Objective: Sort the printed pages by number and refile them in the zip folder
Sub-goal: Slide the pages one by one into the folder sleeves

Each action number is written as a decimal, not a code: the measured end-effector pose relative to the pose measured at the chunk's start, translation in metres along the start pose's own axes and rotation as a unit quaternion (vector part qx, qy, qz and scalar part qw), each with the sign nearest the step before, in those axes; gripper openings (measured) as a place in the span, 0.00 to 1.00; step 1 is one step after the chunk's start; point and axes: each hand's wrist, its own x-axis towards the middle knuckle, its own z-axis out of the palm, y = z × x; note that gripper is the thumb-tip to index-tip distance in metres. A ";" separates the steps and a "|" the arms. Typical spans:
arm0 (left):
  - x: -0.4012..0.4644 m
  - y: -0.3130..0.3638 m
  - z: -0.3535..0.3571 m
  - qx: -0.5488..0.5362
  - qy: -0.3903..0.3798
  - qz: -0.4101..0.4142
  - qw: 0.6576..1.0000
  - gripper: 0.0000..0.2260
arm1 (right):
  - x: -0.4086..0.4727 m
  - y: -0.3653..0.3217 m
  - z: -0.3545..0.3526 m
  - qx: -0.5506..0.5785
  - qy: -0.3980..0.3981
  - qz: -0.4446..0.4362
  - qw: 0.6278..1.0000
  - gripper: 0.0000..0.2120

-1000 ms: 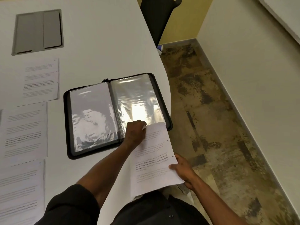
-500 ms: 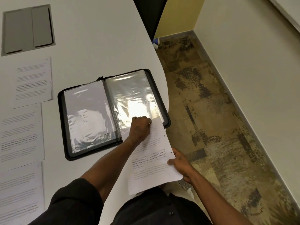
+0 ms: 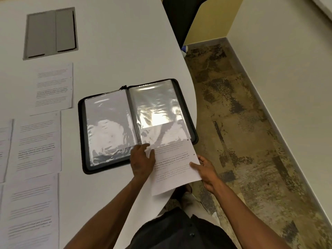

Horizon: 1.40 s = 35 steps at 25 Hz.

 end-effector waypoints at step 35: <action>0.002 -0.013 -0.017 -0.412 -0.052 -0.351 0.839 0.16 | 0.038 -0.040 0.054 -0.036 0.101 -0.030 0.994 0.14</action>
